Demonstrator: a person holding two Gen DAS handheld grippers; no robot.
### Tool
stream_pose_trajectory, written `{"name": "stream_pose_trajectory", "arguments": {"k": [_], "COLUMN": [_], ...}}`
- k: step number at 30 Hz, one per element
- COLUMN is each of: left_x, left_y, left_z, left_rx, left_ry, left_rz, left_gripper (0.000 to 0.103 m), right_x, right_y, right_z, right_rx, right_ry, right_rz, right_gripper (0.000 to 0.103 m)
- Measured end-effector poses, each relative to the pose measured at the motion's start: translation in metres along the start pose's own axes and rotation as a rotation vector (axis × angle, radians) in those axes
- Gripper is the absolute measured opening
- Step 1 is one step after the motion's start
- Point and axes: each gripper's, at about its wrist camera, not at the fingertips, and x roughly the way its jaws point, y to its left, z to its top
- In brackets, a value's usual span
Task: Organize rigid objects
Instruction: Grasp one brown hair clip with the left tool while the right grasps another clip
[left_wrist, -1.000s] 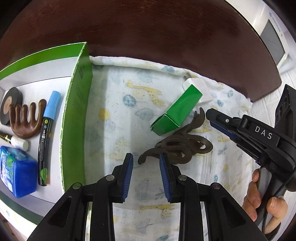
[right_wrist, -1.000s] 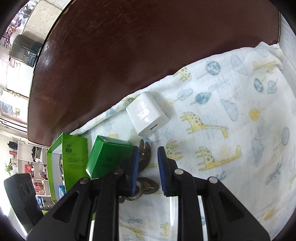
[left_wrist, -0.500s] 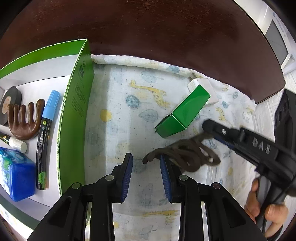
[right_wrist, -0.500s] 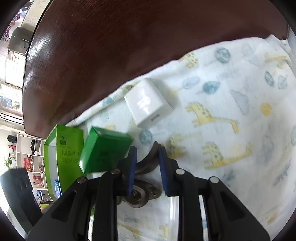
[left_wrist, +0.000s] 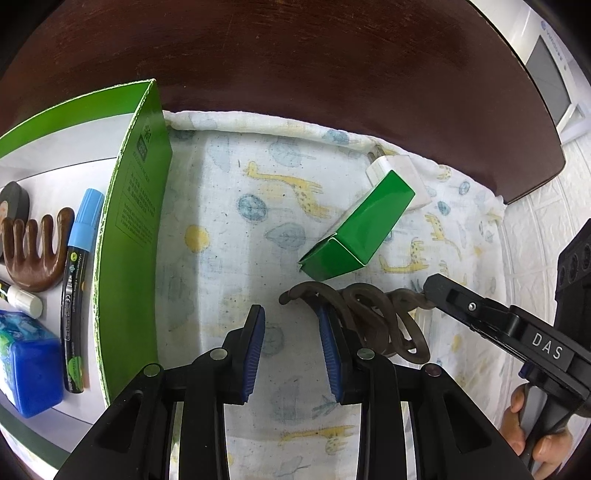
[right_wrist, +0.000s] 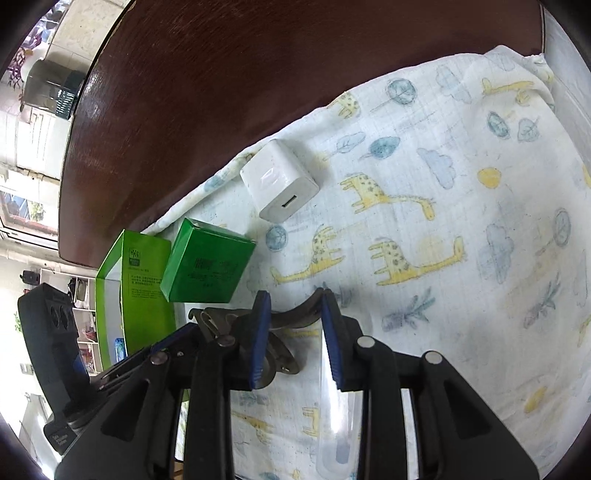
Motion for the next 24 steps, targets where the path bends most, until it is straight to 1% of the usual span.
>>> {"name": "stream_pose_trajectory", "arguments": {"k": [3,6,9,11,13,15,16,17,18,21,24], "left_x": [-0.012,-0.024,-0.040,-0.045,-0.044,-0.037,-0.034,-0.032,-0.030,-0.033,-0.033], "left_y": [0.007,0.004,0.003,0.003,0.010,0.015,0.020,0.025,0.024,0.023,0.023], "left_z": [-0.001,-0.001,-0.002,-0.003,-0.006,-0.009,-0.010,-0.012,-0.013,-0.015,-0.011], "left_rx": [0.006,0.020,0.055,0.064,0.053,0.023,0.009,-0.005,-0.007,-0.020,-0.033], "left_ry": [-0.016,-0.046,-0.093,-0.104,-0.085,-0.054,-0.041,-0.029,-0.027,-0.024,-0.020], "left_rz": [-0.017,-0.043,-0.078,-0.110,-0.154,-0.180,-0.186,-0.197,-0.211,-0.209,-0.201], "left_gripper": [0.030,0.030,0.030,0.030,0.030,0.031,0.037,0.038,0.038,0.040,0.041], "right_x": [-0.005,-0.017,-0.029,-0.032,-0.033,-0.029,-0.024,-0.018,-0.015,-0.006,-0.003], "right_y": [0.005,0.012,0.021,0.025,0.025,0.021,0.019,0.017,0.014,0.011,0.009], "right_z": [-0.003,-0.007,-0.010,-0.010,-0.012,-0.016,-0.018,-0.019,-0.021,-0.026,-0.027], "right_rx": [-0.018,-0.036,-0.057,-0.063,-0.065,-0.067,-0.063,-0.058,-0.054,-0.053,-0.038], "right_ry": [-0.019,-0.043,-0.084,-0.107,-0.113,-0.107,-0.093,-0.079,-0.057,-0.038,-0.026], "right_rz": [0.005,0.010,0.008,0.012,-0.004,-0.031,-0.036,-0.022,-0.027,-0.061,-0.045], "right_gripper": [0.028,0.028,0.027,0.027,0.027,0.027,0.026,0.025,0.026,0.025,0.025]}}
